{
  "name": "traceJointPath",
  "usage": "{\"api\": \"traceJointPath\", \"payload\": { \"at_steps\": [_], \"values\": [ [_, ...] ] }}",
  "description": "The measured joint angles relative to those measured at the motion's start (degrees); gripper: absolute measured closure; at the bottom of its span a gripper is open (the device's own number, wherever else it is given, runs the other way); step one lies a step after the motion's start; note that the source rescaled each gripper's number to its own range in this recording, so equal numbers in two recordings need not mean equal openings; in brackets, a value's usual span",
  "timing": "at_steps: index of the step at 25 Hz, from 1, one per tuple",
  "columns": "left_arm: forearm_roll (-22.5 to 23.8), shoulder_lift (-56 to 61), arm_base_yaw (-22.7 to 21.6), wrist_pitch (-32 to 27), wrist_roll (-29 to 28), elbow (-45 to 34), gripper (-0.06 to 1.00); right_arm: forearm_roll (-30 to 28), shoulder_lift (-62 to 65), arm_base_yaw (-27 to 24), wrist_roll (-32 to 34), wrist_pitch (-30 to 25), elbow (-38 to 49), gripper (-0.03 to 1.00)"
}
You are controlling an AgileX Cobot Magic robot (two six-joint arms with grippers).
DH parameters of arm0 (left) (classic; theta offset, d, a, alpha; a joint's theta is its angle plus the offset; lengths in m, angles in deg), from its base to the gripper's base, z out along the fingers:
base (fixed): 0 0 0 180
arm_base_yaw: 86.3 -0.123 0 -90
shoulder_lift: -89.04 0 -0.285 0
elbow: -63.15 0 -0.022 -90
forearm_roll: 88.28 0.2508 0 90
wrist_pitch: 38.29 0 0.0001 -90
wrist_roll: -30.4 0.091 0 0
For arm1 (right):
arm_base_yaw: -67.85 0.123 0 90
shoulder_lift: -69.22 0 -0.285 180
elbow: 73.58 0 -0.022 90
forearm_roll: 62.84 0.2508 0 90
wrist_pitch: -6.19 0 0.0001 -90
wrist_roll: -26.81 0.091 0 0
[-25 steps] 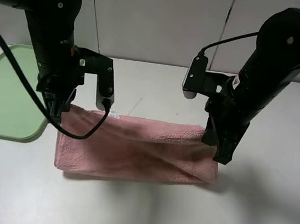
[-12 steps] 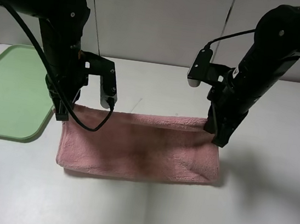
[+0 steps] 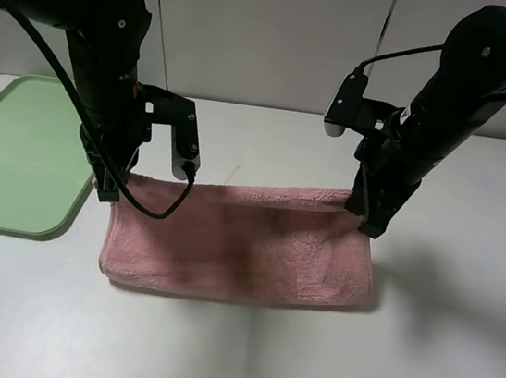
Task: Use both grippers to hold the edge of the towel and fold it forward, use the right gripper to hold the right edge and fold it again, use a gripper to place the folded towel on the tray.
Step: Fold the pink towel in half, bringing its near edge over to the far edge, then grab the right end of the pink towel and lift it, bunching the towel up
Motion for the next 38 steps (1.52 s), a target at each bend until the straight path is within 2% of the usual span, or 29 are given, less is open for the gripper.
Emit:
{"api": "traceJointPath", "payload": {
  "at_steps": [8, 10, 11, 12, 14, 16, 18, 19, 21, 24, 38],
  "values": [
    [0.18, 0.00, -0.07, 0.31, 0.00, 0.00, 0.93, -0.45, 0.00, 0.00, -0.16, 0.82, 0.00, 0.97],
    [0.18, 0.00, -0.07, 0.32, 0.00, 0.00, 0.89, -0.45, 0.00, 0.00, -0.16, 0.82, 0.00, 0.94],
    [0.20, 0.00, -0.07, 0.32, 0.00, 0.00, 0.84, -0.51, 0.00, 0.00, -0.16, 0.87, 0.00, 0.89],
    [0.25, 0.00, -0.07, 0.32, 0.00, 0.00, 0.78, -0.70, 0.00, 0.00, -0.16, 0.95, 0.00, 0.81],
    [0.92, 0.00, -0.07, 0.32, -0.26, 0.00, 0.58, -1.41, 0.00, 0.00, 0.12, 1.28, 0.00, 0.56],
    [1.31, 0.00, -0.07, 0.67, -2.11, 0.00, 0.37, -2.48, 0.00, 0.00, 1.07, 2.46, 0.00, 0.23],
    [2.48, 0.00, -0.07, 2.27, -4.61, 0.00, 0.15, -3.27, 0.00, 0.00, 2.53, 4.56, 0.00, 0.07],
    [3.56, 0.00, -0.07, 3.61, -5.55, 0.00, 0.08, -3.36, 0.00, 0.00, 3.25, 5.56, 0.00, 0.03],
    [4.78, 0.00, -0.07, 5.49, -6.62, 0.00, 0.00, -3.48, 0.00, 0.00, 3.85, 6.77, 0.00, -0.01],
    [5.05, 0.00, -0.07, 5.88, -7.07, 0.00, -0.04, -3.50, 0.00, 0.00, 3.96, 7.04, 0.00, -0.03],
    [5.38, 0.00, -0.07, 6.14, -7.18, 0.00, -0.05, -3.66, 0.00, 0.00, 3.96, 8.49, 0.00, -0.03]
  ]
}}
